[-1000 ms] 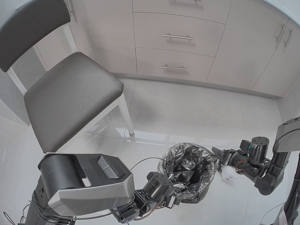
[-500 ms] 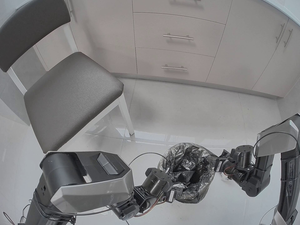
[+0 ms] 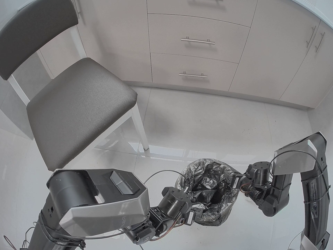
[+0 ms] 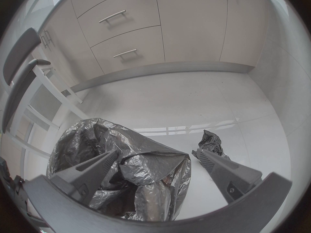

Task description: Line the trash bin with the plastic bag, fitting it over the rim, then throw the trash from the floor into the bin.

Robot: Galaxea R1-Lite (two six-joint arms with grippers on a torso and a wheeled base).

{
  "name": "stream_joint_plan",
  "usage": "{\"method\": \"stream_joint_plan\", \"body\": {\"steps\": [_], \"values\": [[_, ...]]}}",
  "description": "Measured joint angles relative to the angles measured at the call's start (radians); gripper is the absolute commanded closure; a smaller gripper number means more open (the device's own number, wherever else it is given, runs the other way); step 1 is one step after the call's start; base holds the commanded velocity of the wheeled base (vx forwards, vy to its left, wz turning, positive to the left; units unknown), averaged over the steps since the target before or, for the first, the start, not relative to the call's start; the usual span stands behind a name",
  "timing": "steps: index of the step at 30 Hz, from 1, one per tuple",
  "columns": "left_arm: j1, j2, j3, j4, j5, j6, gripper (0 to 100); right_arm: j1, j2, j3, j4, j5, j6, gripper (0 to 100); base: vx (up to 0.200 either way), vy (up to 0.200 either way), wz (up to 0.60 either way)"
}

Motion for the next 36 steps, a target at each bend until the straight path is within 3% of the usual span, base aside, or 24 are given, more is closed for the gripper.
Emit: {"method": "stream_joint_plan", "body": {"steps": [22,36], "values": [[0.002,0.000,0.000,-0.003,-0.001,-0.001,0,0.001,0.071,-0.030,0.000,0.009,0.003,0,0.000,0.000,0.00],[0.001,-0.008,0.023,-0.036,-0.001,-0.011,0,0.047,-0.230,0.239,0.000,0.106,-0.052,0,0.000,0.000,0.00]]}}
